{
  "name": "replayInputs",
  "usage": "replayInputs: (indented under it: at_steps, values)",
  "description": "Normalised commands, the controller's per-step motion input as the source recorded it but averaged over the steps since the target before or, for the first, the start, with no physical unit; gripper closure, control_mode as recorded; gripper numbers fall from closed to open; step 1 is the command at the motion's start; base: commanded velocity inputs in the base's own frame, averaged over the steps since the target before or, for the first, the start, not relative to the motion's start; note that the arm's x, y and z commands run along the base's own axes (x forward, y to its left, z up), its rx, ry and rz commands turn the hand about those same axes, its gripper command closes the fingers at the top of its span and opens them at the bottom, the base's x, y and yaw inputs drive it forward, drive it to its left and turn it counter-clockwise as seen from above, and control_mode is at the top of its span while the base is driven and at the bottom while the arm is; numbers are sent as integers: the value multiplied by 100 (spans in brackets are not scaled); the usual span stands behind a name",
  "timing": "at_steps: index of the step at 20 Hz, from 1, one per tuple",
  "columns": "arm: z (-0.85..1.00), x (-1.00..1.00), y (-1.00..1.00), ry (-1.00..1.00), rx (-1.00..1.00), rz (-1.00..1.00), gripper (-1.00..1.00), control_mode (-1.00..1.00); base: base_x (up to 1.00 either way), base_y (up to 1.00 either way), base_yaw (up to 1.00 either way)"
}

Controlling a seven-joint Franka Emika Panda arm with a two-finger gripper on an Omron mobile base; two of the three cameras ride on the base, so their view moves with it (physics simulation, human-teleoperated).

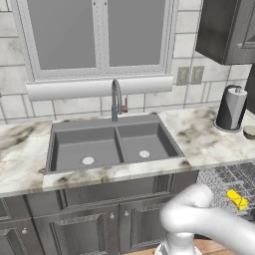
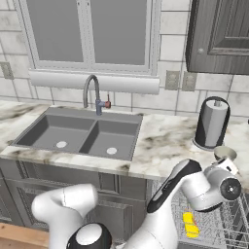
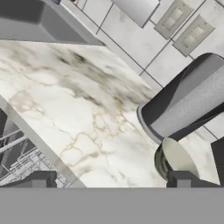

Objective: Pick up the cup and bowl from the counter, place them in the dishwasher, and close the dishwasher door.

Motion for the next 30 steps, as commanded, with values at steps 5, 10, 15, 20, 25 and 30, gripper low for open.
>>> replayInputs:
  at_steps: [5,10,15,20,25,30]
  values:
    - [0,40,-24,1,-1,4,-100,-100,0,0,0]
    - [0,30,-30,0,0,5,-100,-100,0,0,0]
    - [0,34,-28,0,0,5,-100,-100,0,0,0]
    - [0,35,-27,1,0,4,-100,-100,0,0,0]
    - [-11,32,-21,4,0,6,-100,-100,0,0,0]
    - [-29,27,-21,5,0,7,-100,-100,0,0,0]
